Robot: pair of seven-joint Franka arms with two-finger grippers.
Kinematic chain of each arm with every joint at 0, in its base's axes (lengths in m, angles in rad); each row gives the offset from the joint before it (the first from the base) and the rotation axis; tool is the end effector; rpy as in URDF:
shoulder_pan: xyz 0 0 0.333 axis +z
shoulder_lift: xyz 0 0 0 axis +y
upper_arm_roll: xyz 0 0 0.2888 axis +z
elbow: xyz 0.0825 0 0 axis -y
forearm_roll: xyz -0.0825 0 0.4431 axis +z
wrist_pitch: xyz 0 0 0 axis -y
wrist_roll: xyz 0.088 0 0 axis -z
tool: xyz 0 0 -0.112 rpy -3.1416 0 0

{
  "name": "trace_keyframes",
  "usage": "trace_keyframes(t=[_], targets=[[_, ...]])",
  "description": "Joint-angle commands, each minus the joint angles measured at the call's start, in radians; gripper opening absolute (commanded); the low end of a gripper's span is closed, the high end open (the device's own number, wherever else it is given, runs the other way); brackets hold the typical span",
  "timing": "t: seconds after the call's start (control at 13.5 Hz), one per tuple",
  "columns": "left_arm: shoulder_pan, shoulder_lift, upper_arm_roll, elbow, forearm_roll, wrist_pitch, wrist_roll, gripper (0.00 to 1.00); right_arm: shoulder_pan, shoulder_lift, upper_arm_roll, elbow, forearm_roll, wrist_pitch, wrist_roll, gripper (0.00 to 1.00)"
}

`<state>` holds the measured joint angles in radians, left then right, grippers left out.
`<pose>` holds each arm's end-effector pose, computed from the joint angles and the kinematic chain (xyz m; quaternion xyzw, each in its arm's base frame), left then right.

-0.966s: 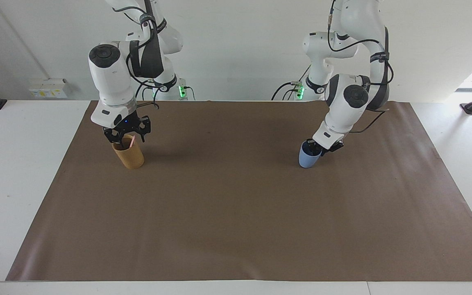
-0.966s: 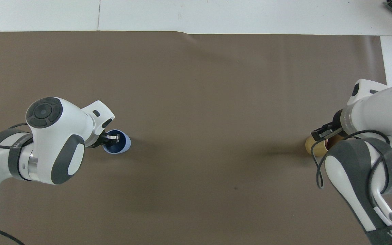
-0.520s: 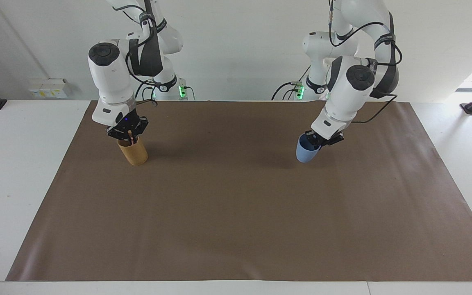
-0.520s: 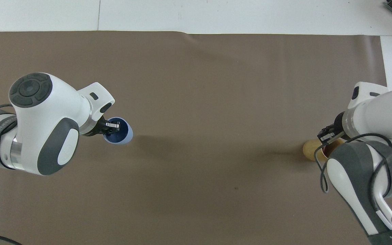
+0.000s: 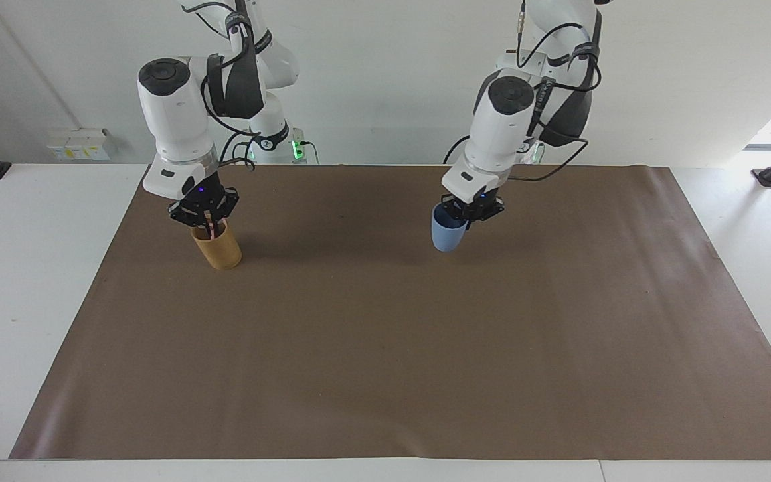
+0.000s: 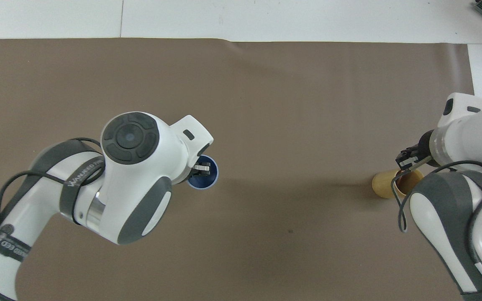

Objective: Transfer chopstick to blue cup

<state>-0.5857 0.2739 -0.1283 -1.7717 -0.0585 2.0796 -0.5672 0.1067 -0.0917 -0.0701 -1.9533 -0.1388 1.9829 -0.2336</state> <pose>0.5152 -0.4455 0.3522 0.9973 -0.0568 -0.0114 0.0452 0.6049 0.0121 0.4800 0.9837 0.1578 0.0541 0.0675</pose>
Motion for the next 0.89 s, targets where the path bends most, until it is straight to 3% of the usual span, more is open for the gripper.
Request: trace_keyframes(t=[0.0,0.22,0.52,0.82], targets=[[-0.026,0.085,0.019,0.096,-0.012,-0.004,0.0,0.0,-0.01,0.001,0.004,0.049,0.008,-0.051,0.085,0.0],[-0.094,0.143,0.022,0.123,-0.007,-0.001,-0.034,0.0,-0.018,0.015,0.003,0.125,0.01,-0.181,0.091,0.0],[-0.092,0.14,0.022,0.118,-0.006,0.005,-0.034,0.0,-0.015,0.029,0.009,0.16,0.011,-0.254,0.097,0.0],[-0.091,0.142,0.022,0.095,-0.006,0.03,-0.034,0.0,-0.005,0.049,0.013,0.24,0.013,-0.366,0.232,0.0]])
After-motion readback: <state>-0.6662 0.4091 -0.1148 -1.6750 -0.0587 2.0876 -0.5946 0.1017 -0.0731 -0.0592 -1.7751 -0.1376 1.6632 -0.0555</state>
